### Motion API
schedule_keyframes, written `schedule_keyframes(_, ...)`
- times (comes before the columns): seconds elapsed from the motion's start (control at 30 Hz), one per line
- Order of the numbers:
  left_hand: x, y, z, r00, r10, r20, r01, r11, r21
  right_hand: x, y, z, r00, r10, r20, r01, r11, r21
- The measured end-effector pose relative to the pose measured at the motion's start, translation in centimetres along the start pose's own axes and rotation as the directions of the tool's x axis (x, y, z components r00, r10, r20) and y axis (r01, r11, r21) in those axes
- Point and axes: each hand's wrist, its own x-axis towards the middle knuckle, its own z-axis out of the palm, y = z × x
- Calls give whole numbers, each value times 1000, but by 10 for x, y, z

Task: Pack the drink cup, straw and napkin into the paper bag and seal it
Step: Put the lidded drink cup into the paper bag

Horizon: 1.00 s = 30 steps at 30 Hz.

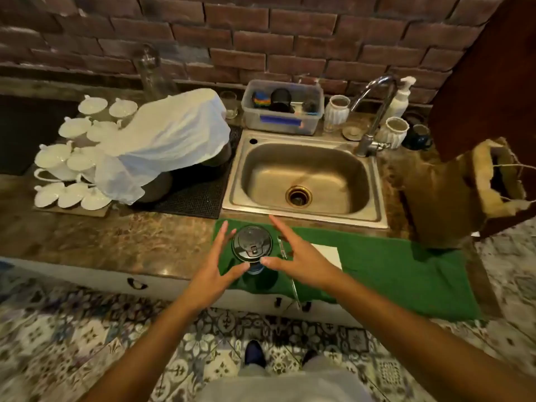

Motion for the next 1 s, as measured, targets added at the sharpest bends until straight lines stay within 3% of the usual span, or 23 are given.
schedule_keyframes(0.13, -3, -10, 13, 995, -96, 24, 96, 995, -23, 8, 10, 24, 997, 81, 13, -82, 995, 54)
schedule_keyframes(0.4, 14, 4, 8, 989, -148, -9, 145, 980, -134, 31, 20, 17, 990, 137, 22, -138, 984, 114)
schedule_keyframes(0.73, 26, 72, 12, 991, -32, -126, 17, 993, -114, 23, -6, -29, 991, -44, -127, 58, 993, 107)
schedule_keyframes(1.0, 28, 132, 49, 996, 24, -83, -35, 991, -132, -22, -18, -85, 975, -127, -183, 152, 979, 132)
